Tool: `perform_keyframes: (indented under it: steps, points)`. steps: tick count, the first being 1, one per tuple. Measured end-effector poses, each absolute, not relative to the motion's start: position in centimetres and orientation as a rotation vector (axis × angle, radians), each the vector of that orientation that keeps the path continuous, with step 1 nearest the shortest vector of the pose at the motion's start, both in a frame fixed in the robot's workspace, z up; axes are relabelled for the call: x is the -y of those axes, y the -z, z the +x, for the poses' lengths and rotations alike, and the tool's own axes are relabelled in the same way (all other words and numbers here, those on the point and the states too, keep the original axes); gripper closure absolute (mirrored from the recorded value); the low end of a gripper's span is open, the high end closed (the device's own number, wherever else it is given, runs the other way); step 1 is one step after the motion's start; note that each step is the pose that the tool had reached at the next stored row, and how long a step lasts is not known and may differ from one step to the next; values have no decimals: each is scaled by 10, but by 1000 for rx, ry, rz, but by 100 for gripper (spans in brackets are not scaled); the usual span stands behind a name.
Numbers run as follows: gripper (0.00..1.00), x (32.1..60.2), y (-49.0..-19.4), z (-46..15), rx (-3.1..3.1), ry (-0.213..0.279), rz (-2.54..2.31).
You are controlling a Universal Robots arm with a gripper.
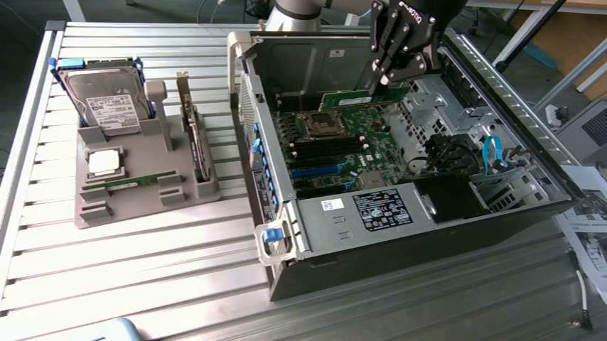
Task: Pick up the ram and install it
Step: 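Pick up the ram and move it above insertion slot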
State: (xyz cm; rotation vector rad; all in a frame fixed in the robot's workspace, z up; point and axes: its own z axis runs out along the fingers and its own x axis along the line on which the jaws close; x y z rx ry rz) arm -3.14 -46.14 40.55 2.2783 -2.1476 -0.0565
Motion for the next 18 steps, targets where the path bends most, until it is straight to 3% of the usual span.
perform_keyframes:
  steps: [18]
  points:
    - [88, 450, -403, -31, 2154, 57, 2272]
